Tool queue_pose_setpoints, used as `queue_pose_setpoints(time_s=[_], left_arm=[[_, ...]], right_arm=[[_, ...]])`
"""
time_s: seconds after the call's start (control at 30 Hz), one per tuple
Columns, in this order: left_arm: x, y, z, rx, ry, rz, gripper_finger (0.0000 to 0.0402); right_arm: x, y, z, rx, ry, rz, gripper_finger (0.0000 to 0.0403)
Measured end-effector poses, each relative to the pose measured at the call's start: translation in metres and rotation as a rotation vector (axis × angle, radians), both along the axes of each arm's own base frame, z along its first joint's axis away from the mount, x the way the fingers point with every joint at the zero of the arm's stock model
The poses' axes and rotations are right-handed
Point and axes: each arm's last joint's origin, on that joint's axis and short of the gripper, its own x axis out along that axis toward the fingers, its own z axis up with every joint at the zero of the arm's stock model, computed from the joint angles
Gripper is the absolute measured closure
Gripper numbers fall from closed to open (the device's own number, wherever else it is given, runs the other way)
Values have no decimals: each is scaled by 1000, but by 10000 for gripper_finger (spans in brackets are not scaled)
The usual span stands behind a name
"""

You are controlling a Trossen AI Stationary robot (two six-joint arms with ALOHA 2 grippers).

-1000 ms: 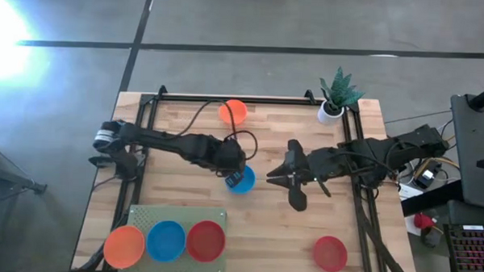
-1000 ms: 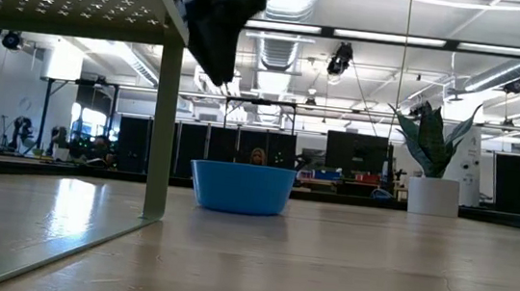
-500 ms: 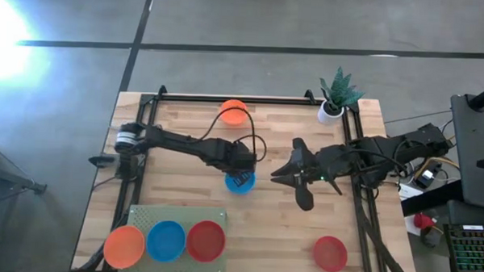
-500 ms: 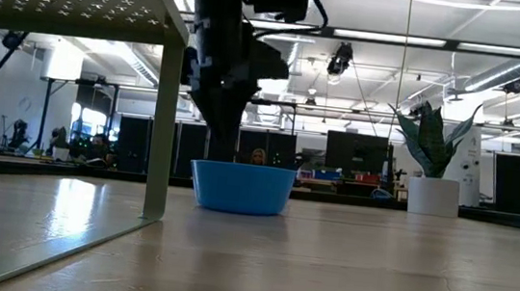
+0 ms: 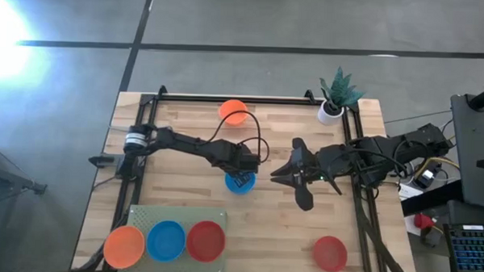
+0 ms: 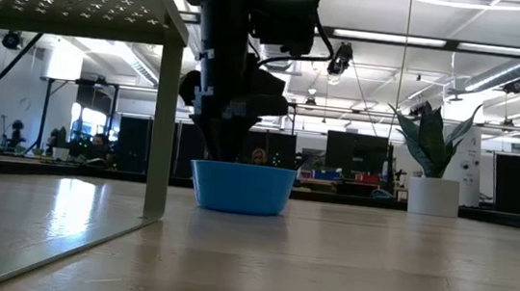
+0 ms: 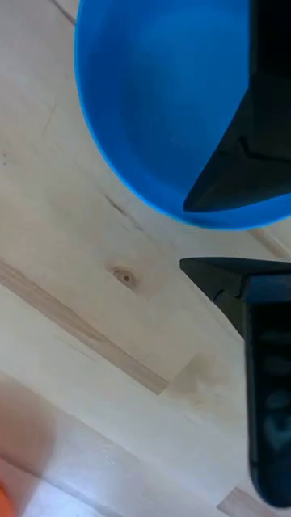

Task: Pick & Place Mini bowls
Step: Stack the blue bowl on the blue bowls on the shelf

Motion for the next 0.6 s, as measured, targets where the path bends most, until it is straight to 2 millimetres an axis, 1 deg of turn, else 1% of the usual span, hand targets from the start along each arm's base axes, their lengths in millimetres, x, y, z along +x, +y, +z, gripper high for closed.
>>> queue_pose_setpoints(time_s=[0.5,0.6], left_arm=[[7,0,-18,-12,-4,-28,308],[6,0,-19,-34,-11,-40,321]], right_arm=[[0,0,0,1,-4,0,344],[0,0,1,4,-11,0,345]])
